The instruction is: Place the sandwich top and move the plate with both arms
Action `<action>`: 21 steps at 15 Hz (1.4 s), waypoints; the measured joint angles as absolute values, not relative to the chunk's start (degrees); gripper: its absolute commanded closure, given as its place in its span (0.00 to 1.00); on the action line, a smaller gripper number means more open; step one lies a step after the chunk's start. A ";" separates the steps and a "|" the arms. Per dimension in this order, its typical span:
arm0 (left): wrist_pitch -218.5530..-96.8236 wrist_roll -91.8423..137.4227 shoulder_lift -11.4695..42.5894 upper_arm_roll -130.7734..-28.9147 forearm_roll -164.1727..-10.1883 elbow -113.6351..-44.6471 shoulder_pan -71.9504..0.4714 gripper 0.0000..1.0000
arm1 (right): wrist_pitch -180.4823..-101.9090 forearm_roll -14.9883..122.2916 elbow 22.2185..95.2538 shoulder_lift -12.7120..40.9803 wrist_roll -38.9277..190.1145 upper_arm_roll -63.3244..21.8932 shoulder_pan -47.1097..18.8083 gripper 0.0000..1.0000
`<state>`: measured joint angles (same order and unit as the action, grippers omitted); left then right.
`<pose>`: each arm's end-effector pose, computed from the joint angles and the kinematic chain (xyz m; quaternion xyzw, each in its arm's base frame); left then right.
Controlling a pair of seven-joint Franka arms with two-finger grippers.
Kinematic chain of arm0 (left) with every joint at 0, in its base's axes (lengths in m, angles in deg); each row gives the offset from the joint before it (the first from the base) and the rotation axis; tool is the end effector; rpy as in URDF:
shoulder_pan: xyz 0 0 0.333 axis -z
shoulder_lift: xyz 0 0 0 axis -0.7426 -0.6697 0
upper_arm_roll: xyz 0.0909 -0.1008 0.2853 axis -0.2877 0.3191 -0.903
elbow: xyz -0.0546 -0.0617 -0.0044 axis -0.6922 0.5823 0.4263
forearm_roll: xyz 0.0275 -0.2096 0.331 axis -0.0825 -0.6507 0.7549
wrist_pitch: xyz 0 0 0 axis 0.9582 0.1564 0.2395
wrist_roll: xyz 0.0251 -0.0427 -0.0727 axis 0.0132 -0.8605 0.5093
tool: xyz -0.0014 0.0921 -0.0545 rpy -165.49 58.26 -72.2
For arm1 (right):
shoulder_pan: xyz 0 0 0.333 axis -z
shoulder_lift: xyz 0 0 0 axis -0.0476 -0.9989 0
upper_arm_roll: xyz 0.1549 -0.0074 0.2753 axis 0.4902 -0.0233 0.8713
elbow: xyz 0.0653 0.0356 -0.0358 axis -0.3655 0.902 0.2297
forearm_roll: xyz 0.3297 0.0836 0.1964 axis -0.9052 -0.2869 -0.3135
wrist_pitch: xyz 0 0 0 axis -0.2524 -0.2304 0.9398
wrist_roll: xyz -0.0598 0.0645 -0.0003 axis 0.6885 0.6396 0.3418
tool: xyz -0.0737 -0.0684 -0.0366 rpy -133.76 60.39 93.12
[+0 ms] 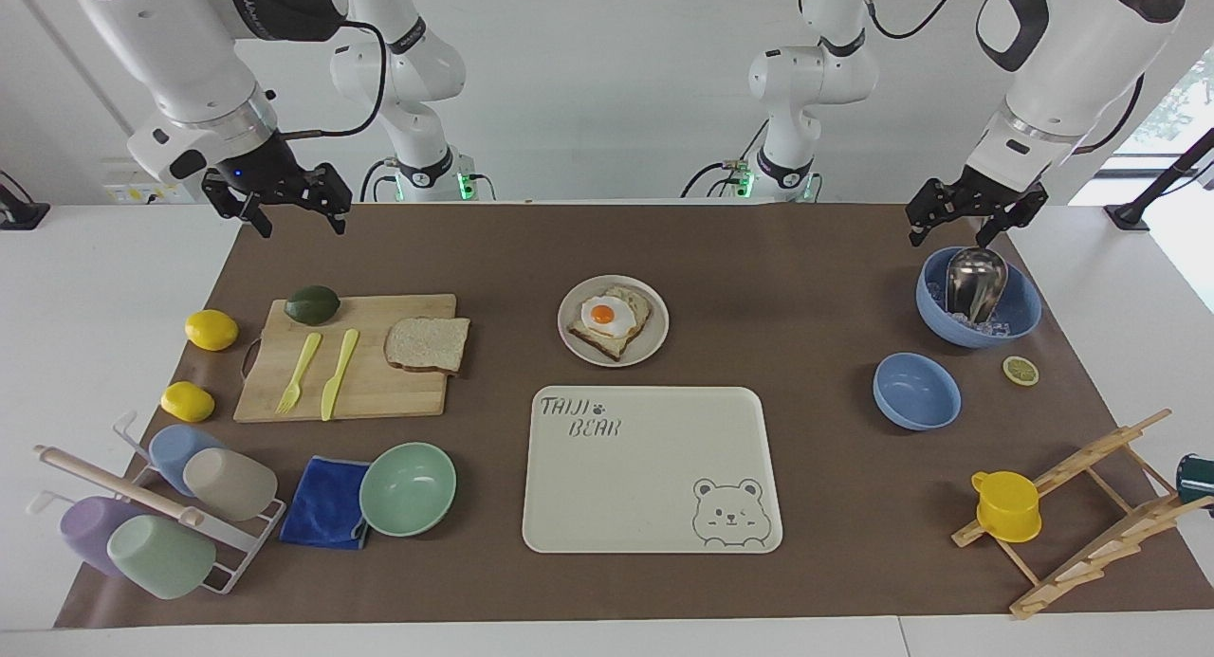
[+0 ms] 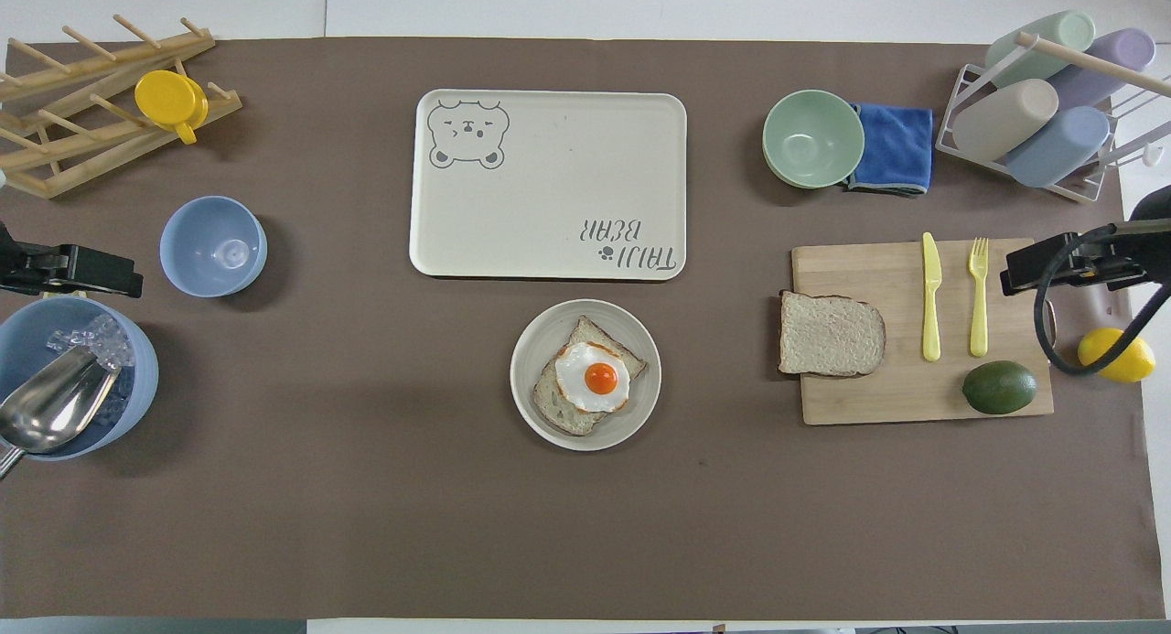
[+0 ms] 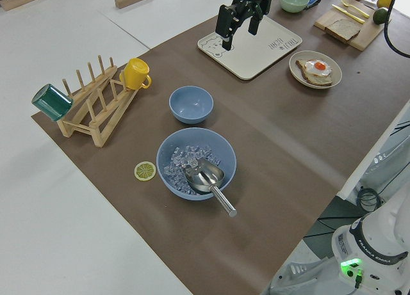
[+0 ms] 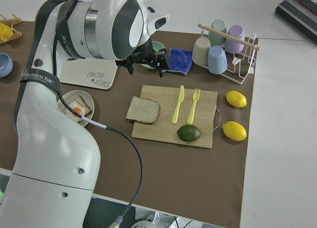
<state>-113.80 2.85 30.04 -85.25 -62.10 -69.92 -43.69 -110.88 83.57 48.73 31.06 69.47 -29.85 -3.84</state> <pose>0.5328 -0.0171 0.5922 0.9984 -0.0557 -0.0085 0.0030 0.5383 -0.0067 0.6074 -0.9990 -0.0100 0.0424 0.0073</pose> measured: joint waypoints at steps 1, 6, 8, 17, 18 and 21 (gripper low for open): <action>-113.80 2.85 30.04 -85.25 -62.10 -69.92 -43.69 0.00 | -110.88 83.57 48.72 31.05 69.47 -29.85 -3.84 0.00; -113.80 2.85 30.04 -85.25 -62.10 -69.92 -43.69 0.00 | -110.87 83.57 48.72 31.04 69.30 -29.82 -3.85 0.00; -113.80 2.85 30.04 -85.25 -62.10 -69.92 -43.69 0.00 | -110.78 83.57 48.76 31.03 69.19 -29.93 -3.70 0.00; -113.80 2.85 30.04 -85.25 -62.10 -69.92 -43.69 0.00 | -114.26 89.27 51.36 31.14 69.49 -29.97 -1.71 0.00; -113.80 2.85 30.04 -85.25 -62.10 -69.92 -43.69 0.00 | -115.74 90.91 52.81 31.15 69.49 -29.70 -2.68 0.00; -113.80 2.85 30.04 -85.25 -62.10 -69.92 -43.69 0.00 | -118.82 99.96 57.74 29.78 61.67 -29.13 -12.60 0.00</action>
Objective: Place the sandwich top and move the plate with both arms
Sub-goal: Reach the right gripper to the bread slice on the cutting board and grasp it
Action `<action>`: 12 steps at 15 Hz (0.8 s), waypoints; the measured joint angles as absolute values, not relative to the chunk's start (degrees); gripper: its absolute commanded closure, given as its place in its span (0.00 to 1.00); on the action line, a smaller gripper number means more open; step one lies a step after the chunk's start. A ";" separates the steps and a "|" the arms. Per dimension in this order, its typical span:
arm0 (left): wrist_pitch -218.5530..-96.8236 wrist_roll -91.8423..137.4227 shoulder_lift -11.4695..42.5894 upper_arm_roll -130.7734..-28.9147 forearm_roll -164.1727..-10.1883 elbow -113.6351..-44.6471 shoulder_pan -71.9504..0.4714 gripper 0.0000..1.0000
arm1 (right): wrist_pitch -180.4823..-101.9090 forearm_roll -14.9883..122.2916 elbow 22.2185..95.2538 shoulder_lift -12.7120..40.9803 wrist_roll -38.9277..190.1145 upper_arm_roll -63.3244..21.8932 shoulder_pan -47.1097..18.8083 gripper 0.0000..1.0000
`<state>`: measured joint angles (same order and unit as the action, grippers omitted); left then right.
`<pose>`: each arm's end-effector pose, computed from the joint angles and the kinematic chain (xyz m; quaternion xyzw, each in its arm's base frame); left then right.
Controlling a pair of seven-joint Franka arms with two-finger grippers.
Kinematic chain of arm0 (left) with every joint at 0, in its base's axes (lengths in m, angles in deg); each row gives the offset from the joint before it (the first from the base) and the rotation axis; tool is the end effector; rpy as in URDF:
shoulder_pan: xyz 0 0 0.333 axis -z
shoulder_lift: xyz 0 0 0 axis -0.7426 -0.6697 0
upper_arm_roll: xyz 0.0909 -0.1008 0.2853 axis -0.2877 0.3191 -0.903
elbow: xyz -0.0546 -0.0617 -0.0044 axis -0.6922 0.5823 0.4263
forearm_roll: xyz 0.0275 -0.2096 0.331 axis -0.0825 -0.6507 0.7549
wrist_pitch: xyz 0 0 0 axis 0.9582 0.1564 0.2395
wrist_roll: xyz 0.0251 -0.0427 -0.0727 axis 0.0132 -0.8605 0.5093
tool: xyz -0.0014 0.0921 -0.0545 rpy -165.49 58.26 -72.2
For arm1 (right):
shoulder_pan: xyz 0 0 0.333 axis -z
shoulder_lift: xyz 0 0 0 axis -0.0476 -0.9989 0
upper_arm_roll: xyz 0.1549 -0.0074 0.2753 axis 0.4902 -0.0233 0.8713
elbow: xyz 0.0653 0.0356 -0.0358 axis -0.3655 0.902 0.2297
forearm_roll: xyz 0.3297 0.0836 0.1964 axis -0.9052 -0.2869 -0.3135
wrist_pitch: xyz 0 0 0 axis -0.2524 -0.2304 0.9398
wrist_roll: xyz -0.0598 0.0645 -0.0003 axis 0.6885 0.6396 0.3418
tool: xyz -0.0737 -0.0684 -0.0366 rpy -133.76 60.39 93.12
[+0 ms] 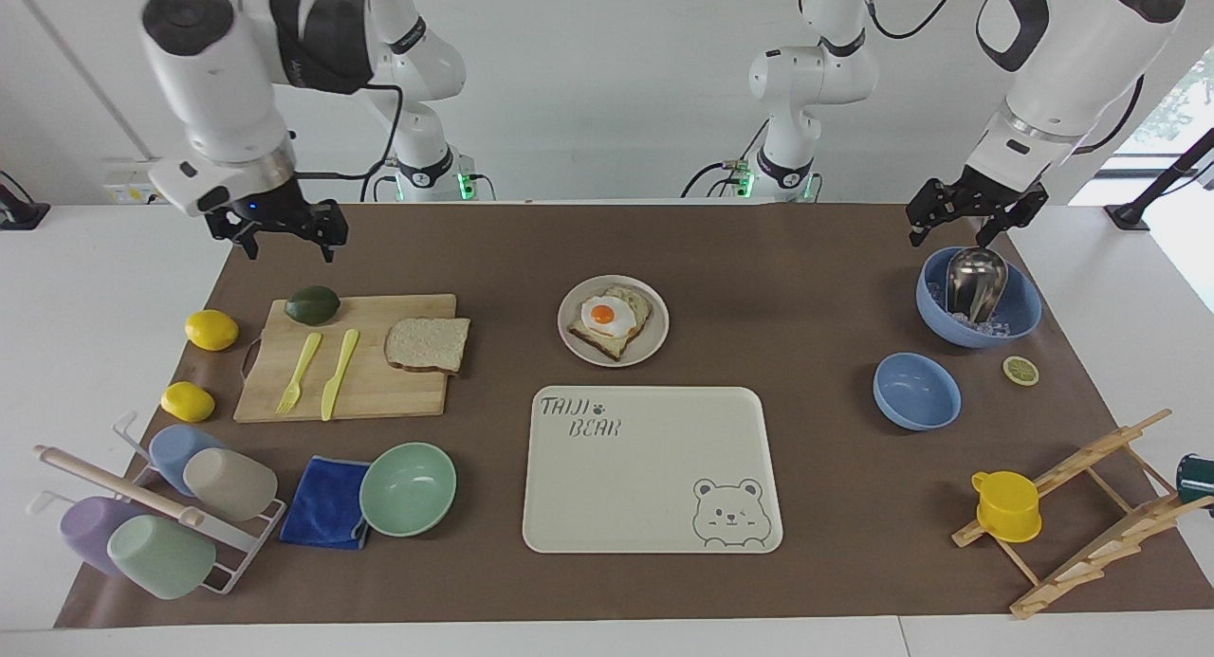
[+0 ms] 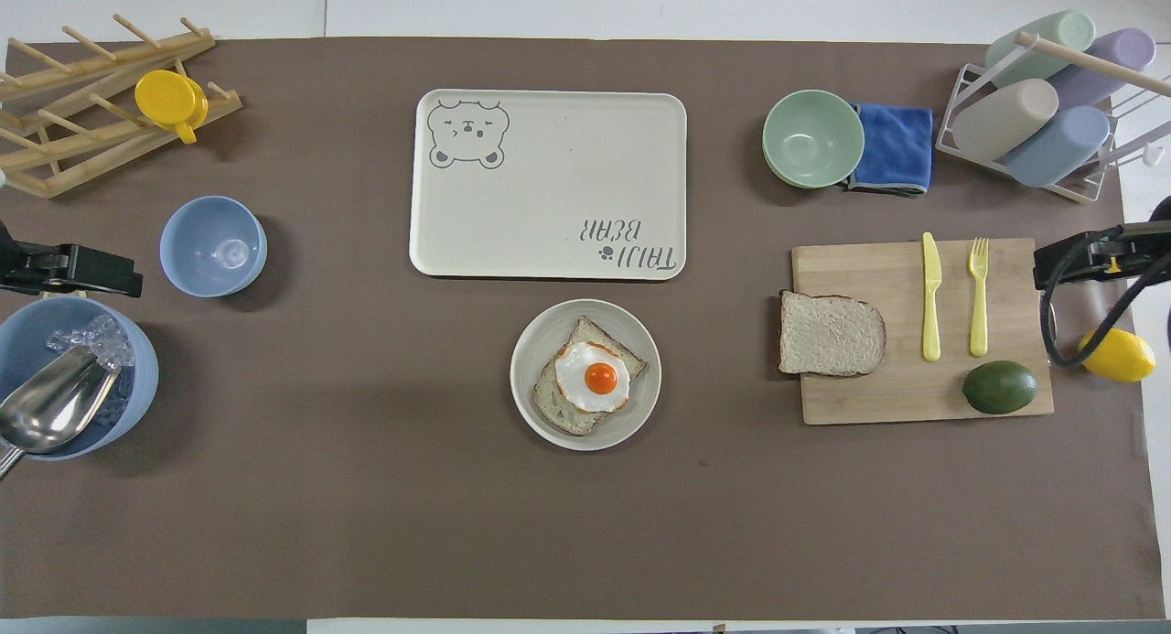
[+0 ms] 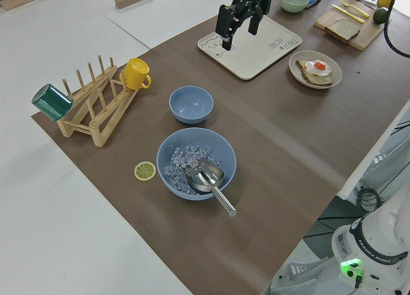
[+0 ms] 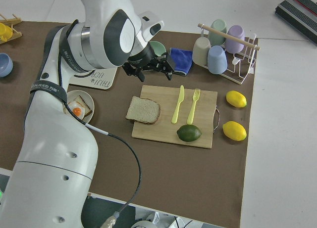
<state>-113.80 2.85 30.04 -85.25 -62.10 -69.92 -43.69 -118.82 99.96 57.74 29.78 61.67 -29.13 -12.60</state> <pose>0.5328 -0.0171 0.5922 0.9984 -0.0557 -0.0085 0.0030 0.5456 0.0559 0.5361 0.9878 0.0445 -0.0449 0.1421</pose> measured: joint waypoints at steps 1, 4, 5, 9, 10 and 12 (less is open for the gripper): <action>-113.80 2.85 30.04 -85.25 -62.10 -69.92 -43.69 0.00 | -119.35 101.94 58.75 28.37 58.05 -28.85 -16.66 0.00; -113.80 2.85 30.04 -85.25 -62.10 -69.92 -43.69 0.00 | -121.16 104.19 59.69 23.00 49.33 -28.36 -24.21 0.00; -113.79 2.85 30.04 -85.25 -62.10 -69.92 -43.69 0.00 | -122.40 104.30 60.08 21.60 47.29 -28.37 -25.21 0.00; -113.79 2.85 30.04 -85.25 -62.10 -69.92 -43.69 0.00 | -127.19 105.35 64.33 17.86 38.06 -28.50 -28.90 0.00; -113.79 2.85 30.04 -85.25 -62.10 -69.92 -43.69 0.00 | -127.53 106.98 64.93 16.65 35.46 -28.47 -30.25 0.00; -113.79 2.85 30.04 -85.25 -62.10 -69.92 -43.69 0.00 | -127.83 109.43 65.38 14.32 32.93 -28.48 -31.08 0.00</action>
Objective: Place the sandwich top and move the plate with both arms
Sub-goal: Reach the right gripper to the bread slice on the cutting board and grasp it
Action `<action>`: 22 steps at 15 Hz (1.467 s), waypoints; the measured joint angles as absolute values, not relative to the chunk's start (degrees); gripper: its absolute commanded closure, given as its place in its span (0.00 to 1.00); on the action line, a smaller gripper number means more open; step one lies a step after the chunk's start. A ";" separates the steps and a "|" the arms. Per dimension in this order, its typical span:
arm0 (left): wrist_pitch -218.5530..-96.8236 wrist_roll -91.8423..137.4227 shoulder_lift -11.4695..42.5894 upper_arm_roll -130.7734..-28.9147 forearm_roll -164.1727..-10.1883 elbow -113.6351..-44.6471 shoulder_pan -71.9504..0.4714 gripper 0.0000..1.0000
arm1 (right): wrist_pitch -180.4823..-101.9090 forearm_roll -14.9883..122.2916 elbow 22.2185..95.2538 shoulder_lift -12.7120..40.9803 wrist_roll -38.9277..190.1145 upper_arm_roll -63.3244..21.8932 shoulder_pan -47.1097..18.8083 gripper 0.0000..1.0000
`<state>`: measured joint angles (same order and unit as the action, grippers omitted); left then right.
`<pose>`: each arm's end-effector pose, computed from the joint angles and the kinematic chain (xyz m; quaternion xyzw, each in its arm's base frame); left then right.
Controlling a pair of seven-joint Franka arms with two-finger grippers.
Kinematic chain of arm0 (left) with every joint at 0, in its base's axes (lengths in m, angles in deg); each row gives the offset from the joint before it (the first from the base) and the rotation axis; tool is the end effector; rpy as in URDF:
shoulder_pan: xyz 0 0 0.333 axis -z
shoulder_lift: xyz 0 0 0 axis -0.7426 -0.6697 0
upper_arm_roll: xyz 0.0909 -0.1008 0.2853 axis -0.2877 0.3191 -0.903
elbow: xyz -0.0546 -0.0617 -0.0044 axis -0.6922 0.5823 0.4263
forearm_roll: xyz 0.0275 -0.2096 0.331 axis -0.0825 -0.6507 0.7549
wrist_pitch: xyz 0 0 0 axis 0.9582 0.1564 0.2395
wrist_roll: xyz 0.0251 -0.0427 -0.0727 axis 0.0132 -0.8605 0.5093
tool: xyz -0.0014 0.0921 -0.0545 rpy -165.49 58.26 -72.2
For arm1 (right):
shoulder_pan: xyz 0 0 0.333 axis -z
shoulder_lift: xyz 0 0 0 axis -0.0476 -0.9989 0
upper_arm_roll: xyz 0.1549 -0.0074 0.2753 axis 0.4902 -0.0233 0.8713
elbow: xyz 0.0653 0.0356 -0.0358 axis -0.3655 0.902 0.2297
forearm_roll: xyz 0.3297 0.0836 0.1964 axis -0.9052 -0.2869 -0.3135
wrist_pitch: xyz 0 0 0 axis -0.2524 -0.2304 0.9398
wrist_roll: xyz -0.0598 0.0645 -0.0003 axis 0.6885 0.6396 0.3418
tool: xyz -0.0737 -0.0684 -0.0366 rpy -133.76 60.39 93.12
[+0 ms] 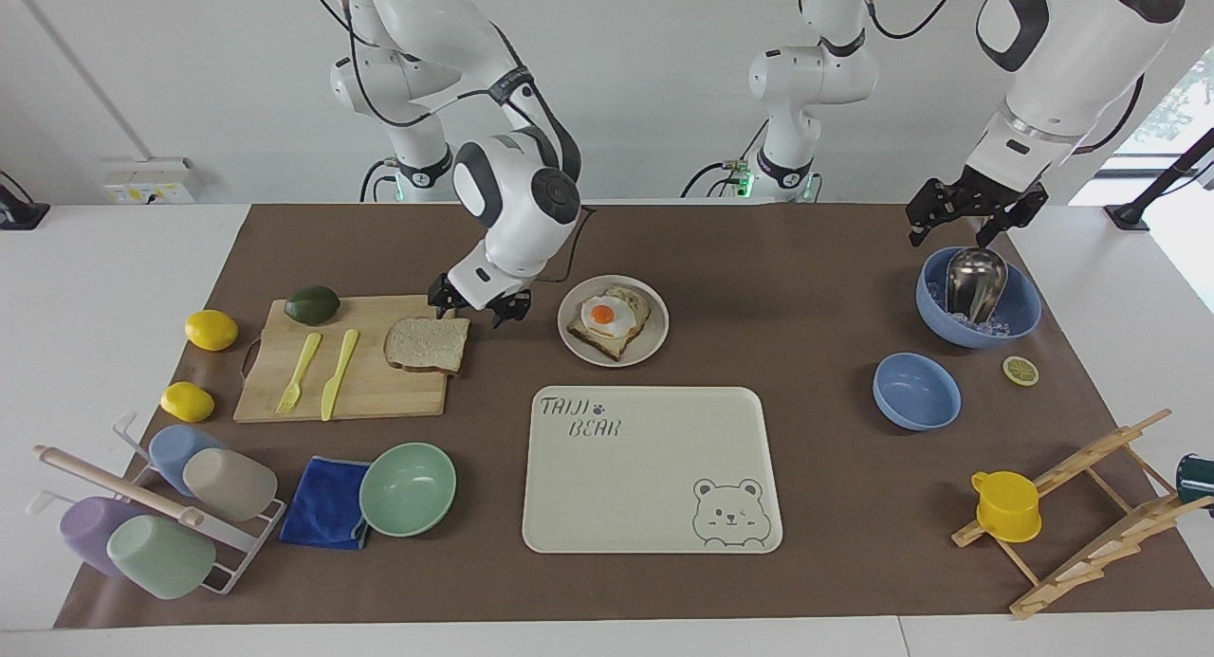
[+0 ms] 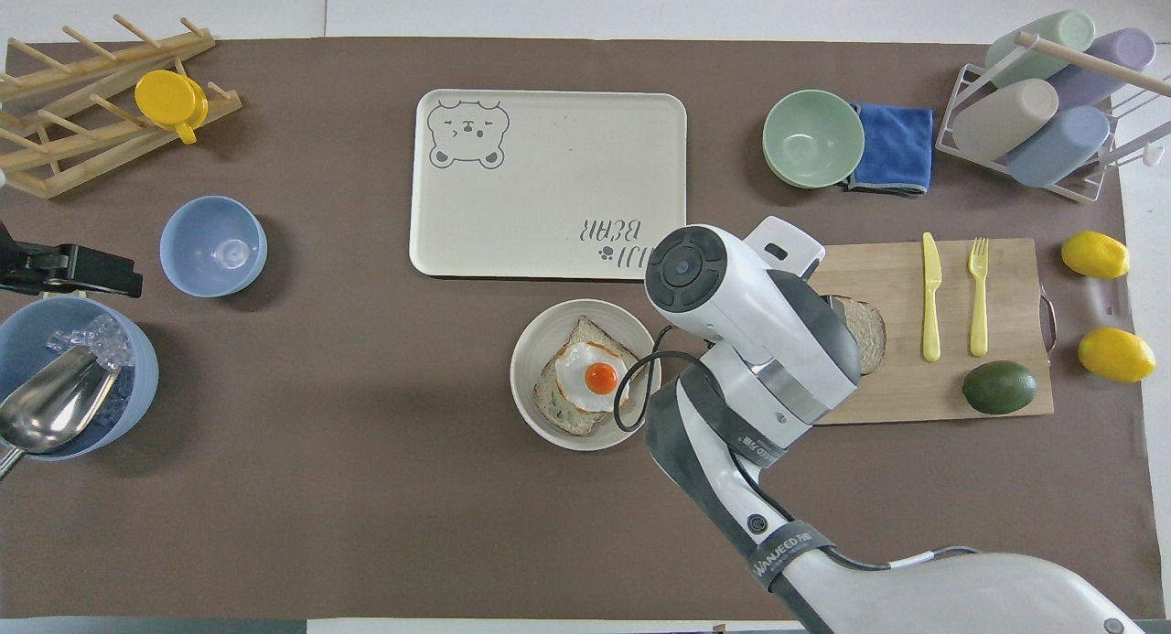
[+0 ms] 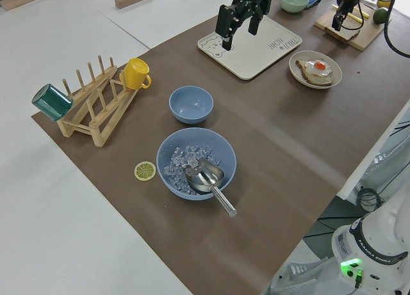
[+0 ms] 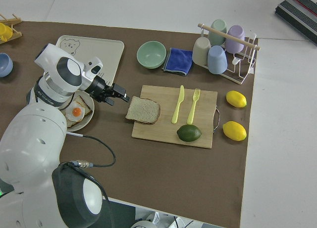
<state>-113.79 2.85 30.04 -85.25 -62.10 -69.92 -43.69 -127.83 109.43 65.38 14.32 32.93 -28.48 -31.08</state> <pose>0.5328 -0.0171 0.5922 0.9984 -0.0557 -0.0086 0.0030 0.5214 0.2351 0.3376 0.9625 0.0335 -0.0511 0.2644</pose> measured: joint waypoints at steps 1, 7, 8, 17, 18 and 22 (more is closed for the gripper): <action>-113.79 2.85 30.04 -85.25 -62.10 -69.92 -43.69 0.00 | -128.02 110.46 65.39 13.45 32.51 -28.66 -30.84 0.00; -113.79 2.85 30.04 -85.25 -62.10 -69.92 -43.69 0.00 | -134.49 111.33 69.80 12.20 28.68 -29.28 -29.87 0.00; -113.79 2.85 30.04 -85.25 -62.10 -69.92 -43.69 0.00 | -134.67 111.33 70.14 12.21 28.60 -29.28 -29.87 0.00; -113.79 2.85 30.04 -85.25 -62.10 -69.92 -43.69 0.00 | -135.16 112.57 72.26 12.25 28.58 -29.34 -27.96 0.36; -113.79 2.85 30.04 -85.25 -62.10 -69.92 -43.69 0.00 | -135.24 112.58 72.41 12.27 28.58 -29.31 -27.97 0.52; -113.79 2.85 30.04 -85.25 -62.10 -69.92 -43.69 0.00 | -135.14 113.50 72.44 12.63 28.59 -29.22 -28.00 1.00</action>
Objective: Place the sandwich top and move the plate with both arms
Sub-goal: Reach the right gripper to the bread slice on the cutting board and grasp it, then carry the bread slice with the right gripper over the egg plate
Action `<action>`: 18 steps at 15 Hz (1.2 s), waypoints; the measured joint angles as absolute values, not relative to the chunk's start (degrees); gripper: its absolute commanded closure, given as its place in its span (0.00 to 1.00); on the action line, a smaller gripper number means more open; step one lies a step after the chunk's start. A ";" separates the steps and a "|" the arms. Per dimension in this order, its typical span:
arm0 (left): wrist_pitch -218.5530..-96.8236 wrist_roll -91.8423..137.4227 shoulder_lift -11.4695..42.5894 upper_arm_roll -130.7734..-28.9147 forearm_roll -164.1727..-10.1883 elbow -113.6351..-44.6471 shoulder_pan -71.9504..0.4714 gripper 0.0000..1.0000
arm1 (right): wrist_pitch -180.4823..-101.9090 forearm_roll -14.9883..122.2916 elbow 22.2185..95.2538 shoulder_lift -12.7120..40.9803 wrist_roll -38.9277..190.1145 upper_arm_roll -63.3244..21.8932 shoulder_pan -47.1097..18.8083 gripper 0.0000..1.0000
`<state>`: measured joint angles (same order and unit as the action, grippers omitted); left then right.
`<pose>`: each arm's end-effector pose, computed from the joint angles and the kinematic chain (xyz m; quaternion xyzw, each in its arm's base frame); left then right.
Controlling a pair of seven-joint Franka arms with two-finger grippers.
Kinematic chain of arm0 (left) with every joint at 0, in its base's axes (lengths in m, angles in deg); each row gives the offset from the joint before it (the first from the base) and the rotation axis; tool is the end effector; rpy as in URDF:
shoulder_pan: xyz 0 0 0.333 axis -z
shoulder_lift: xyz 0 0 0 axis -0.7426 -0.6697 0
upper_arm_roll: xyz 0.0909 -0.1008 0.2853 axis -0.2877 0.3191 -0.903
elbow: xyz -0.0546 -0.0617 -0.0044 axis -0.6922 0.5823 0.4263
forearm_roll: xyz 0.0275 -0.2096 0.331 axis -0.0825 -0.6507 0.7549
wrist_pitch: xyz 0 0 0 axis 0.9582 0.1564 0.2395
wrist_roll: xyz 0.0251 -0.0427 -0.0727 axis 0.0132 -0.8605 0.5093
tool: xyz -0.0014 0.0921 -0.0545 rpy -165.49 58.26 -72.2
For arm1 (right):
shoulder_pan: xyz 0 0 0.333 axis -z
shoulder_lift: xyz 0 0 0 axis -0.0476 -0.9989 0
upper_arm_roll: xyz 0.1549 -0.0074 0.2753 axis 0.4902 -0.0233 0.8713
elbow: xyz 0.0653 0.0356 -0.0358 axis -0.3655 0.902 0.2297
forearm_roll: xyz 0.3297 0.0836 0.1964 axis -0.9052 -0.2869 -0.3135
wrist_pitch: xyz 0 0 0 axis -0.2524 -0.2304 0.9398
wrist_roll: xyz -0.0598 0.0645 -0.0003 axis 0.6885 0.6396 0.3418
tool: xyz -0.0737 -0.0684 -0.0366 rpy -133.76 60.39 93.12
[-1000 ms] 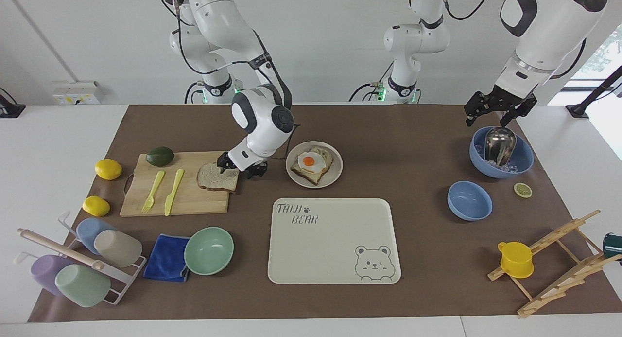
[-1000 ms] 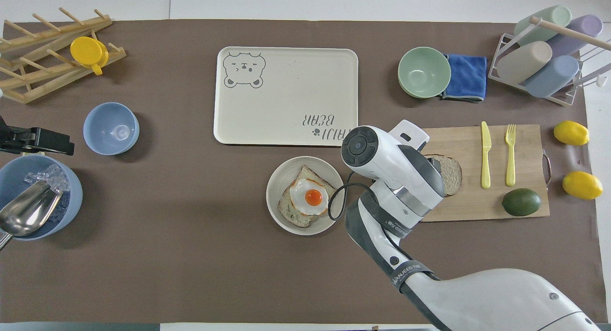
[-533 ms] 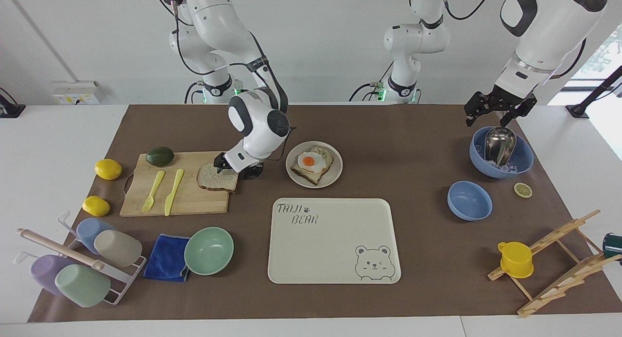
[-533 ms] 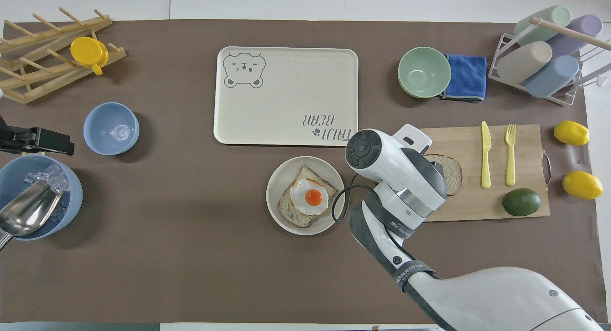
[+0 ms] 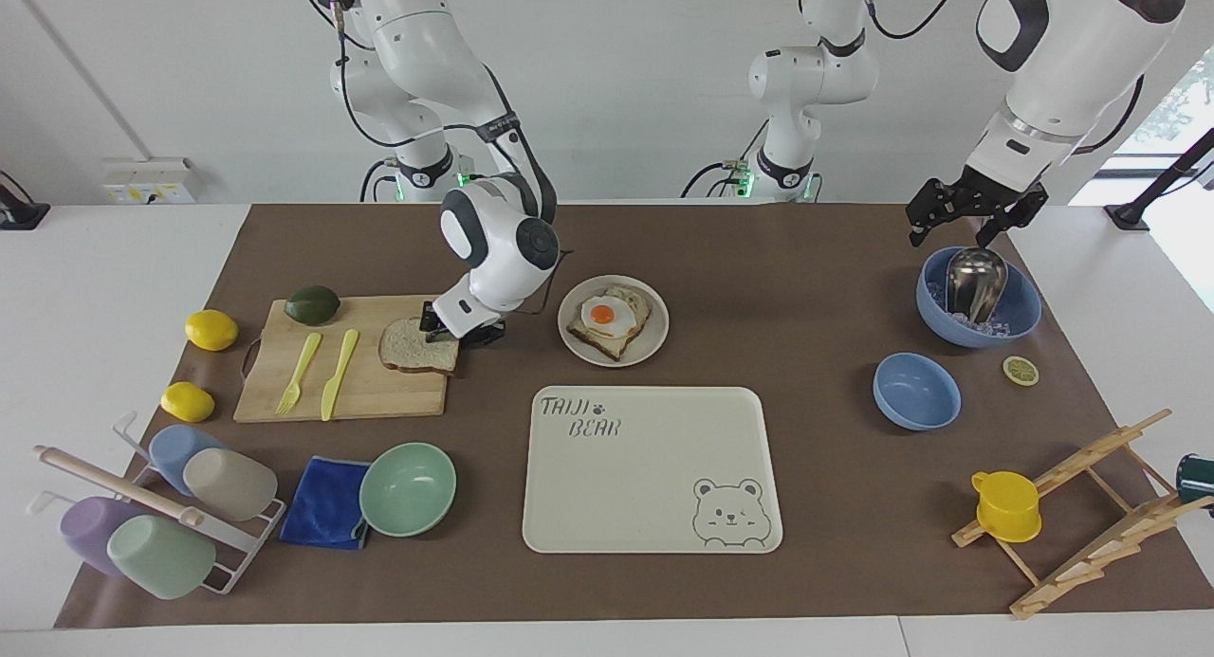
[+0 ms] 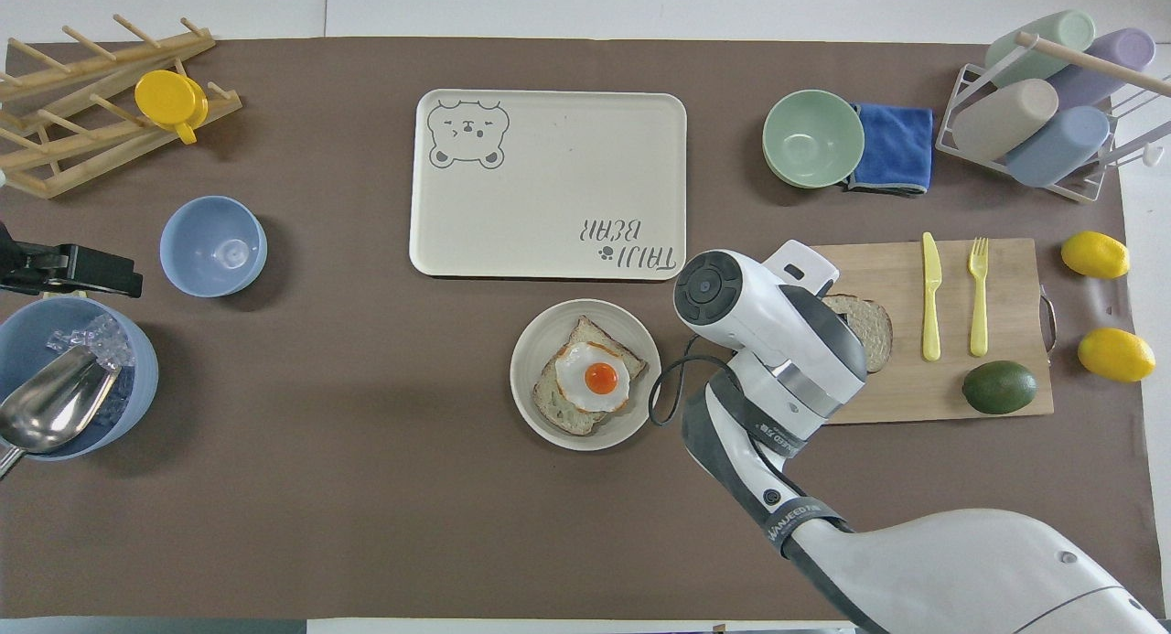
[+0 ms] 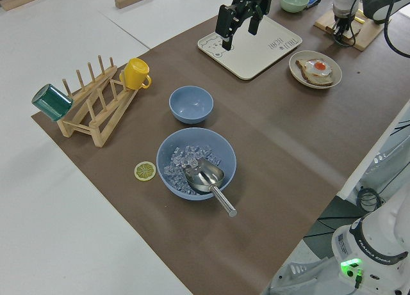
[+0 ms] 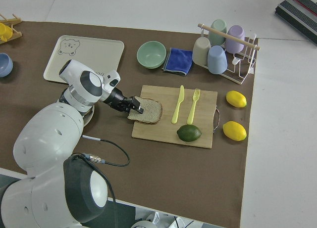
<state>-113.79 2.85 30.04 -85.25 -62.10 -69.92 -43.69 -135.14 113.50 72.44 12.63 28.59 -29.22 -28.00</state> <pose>0.5328 -0.0171 0.5922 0.9984 -0.0557 -0.0086 0.0030 0.5158 0.1931 0.2784 0.9574 0.0113 -0.0504 0.2842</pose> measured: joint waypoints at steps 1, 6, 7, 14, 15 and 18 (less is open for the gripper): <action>-113.79 2.85 30.04 -85.25 -62.10 -69.92 -43.69 0.00 | -134.95 113.84 72.44 12.86 28.60 -29.22 -28.00 1.00; -113.79 2.85 30.04 -85.25 -62.10 -69.92 -43.69 0.00 | -130.23 114.76 69.79 13.23 32.45 -29.19 -28.34 1.00; -113.79 2.85 30.04 -85.25 -62.10 -69.92 -43.69 0.00 | -127.02 114.76 67.50 13.25 34.86 -29.16 -28.77 1.00; -113.79 2.85 30.04 -85.25 -62.10 -69.92 -43.69 0.00 | -111.85 114.75 60.09 18.75 40.17 -28.14 -34.61 1.00; -113.79 2.85 30.04 -85.25 -62.10 -69.92 -43.69 0.00 | -110.21 114.73 60.02 20.85 41.72 -28.23 -34.51 1.00; -113.79 2.85 30.04 -85.25 -62.10 -69.92 -43.69 0.00 | -107.84 112.83 60.17 25.88 44.29 -27.32 -34.55 1.00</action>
